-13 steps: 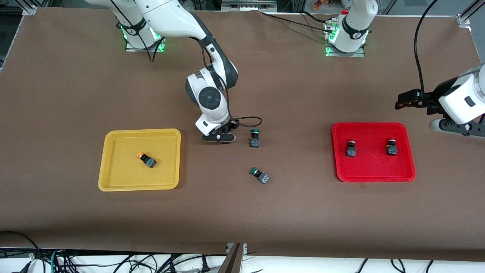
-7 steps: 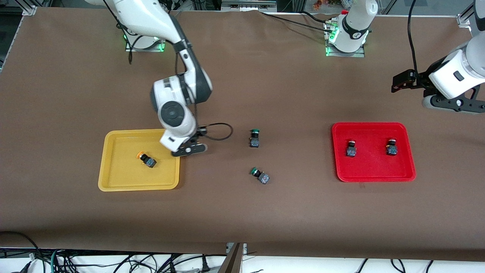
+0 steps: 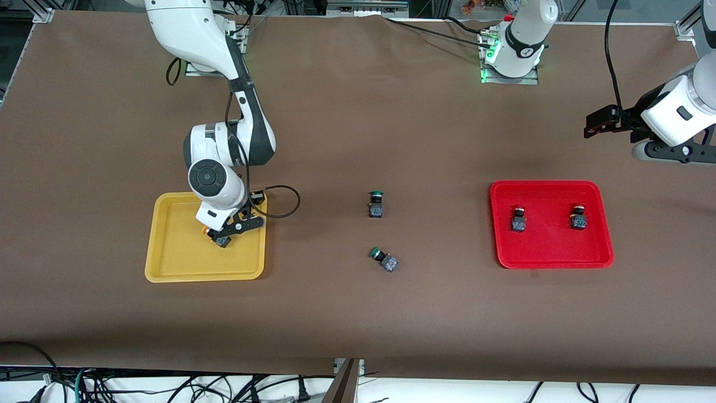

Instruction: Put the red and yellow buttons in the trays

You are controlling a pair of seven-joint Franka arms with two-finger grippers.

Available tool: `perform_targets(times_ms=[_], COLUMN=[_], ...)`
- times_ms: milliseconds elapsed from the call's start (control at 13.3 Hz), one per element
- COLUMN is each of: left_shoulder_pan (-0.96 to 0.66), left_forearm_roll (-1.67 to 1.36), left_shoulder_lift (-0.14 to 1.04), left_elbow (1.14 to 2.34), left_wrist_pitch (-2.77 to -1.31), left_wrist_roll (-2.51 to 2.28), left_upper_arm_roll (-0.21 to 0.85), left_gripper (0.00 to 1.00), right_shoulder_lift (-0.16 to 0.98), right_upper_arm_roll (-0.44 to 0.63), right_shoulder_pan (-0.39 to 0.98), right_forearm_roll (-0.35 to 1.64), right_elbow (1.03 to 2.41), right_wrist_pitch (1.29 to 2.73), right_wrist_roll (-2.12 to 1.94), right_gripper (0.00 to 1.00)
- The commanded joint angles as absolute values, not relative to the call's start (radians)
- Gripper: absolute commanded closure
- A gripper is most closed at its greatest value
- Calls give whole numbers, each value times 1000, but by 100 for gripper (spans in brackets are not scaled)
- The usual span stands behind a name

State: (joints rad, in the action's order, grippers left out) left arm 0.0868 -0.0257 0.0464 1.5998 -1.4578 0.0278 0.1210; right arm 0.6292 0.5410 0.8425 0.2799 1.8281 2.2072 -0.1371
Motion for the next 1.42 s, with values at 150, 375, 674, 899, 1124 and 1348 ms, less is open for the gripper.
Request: perform_targets(times_ms=[150,375,674,899,1124,1348], left_shoulder_pan=[87,94,87,84,86,84], left_forearm_roll=[-35,-35,-35,-38,-37,-35], left_shoulder_lift=[51,74,77,84,113,115], left_elbow=[1592,1562,1559,1542,1500,1499], left_wrist_pitch=[-1465,-1465,-1466,-1466,-1465,-1465], left_wrist_roll=[26,28,26,26,25,25], left_upper_arm_roll=[120,118,123,126,127,127], left_gripper=[0,0,0,0,0,0], right_shoulder_lift=[601,595,500,396,286,178], right_upper_arm_roll=[538,534,535,535,531,531], right_shoulder_pan=[773,724,750,790,808,808], right_forearm_roll=[330,368,356,322,230,155], right_elbow=[1829,1776,1735,1733,1735,1738], right_wrist_pitch=[2218,2201,2110,1996,1912,1827], right_wrist_roll=[-196,-196,-116,61,140,155], right_gripper=[0,0,0,0,0,0])
